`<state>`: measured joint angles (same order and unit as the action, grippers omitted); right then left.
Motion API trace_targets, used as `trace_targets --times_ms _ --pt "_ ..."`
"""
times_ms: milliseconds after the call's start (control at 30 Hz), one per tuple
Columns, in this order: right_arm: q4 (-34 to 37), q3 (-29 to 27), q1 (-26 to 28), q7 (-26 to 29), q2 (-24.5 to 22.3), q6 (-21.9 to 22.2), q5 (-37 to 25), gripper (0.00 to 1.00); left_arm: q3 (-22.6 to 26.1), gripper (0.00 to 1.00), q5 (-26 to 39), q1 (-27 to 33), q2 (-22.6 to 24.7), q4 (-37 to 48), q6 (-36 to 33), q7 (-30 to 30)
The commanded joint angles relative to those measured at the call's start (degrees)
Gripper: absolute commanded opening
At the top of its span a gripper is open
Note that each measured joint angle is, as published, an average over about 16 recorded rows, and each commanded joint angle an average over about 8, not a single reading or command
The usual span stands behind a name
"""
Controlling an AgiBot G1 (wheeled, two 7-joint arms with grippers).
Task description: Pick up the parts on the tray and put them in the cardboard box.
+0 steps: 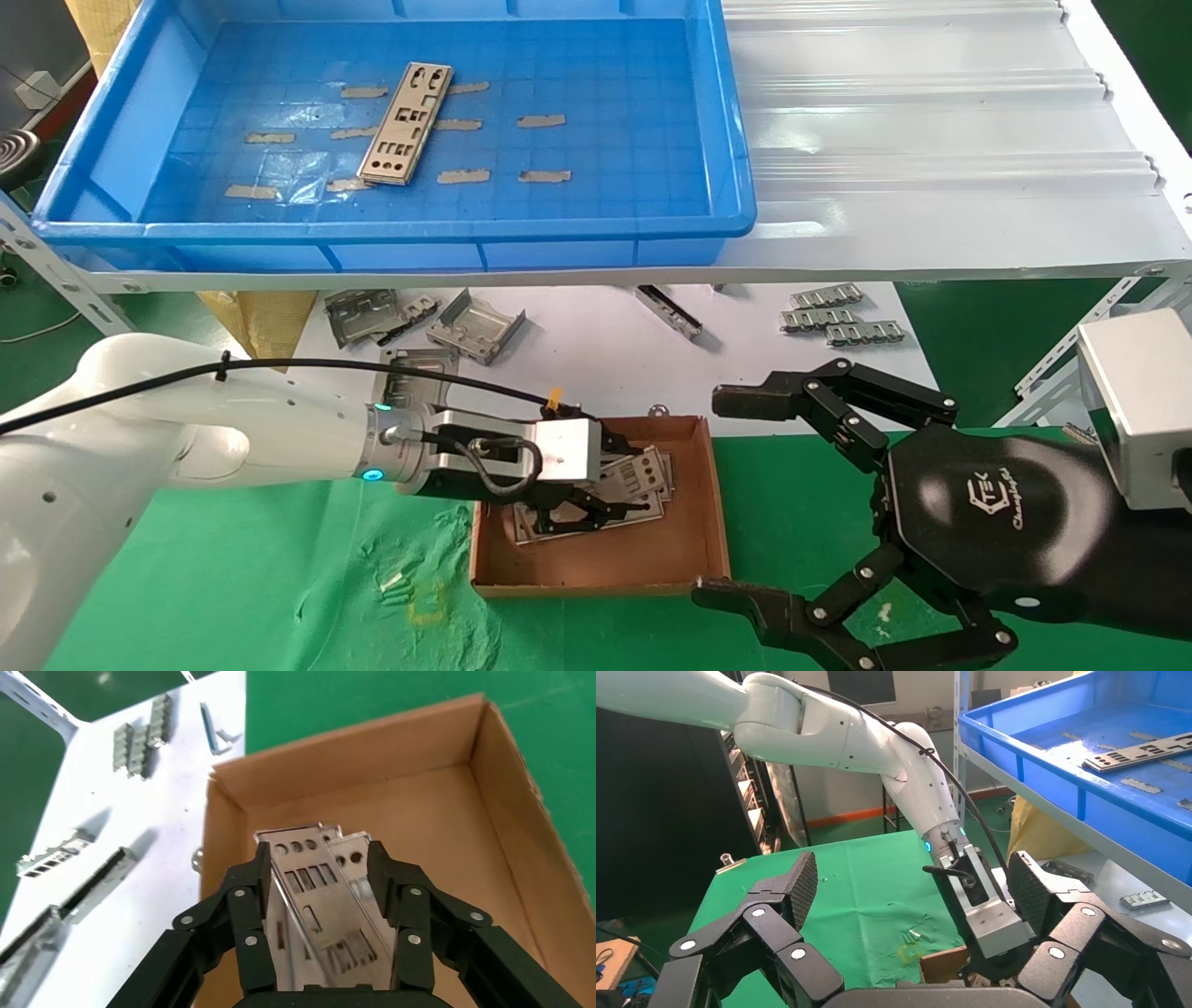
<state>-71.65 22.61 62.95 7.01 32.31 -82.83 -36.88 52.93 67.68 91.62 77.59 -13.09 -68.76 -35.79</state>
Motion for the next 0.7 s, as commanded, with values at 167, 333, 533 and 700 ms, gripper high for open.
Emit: trace_targets --times_ms 167,333,533,700 --pt "0.0 0.0 0.0 0.0 0.0 0.0 0.0 1.00 0.4 1.00 -1.1 0.2 -0.2 -0.6 -0.9 -0.6" --pt "0.0 0.0 0.0 0.0 0.0 0.0 0.0 1.00 0.5 1.00 -2.1 0.7 -0.6 -0.1 -3.5 -1.9" --pt "0.0 0.0 0.0 0.0 0.0 0.0 0.0 1.00 0.6 1.00 -2.7 1.2 -0.6 1.7 -4.7 -3.1" --pt "0.0 0.0 0.0 0.0 0.0 0.0 0.0 1.00 -0.3 1.00 -4.8 1.7 -0.8 3.8 -7.2 -0.6"
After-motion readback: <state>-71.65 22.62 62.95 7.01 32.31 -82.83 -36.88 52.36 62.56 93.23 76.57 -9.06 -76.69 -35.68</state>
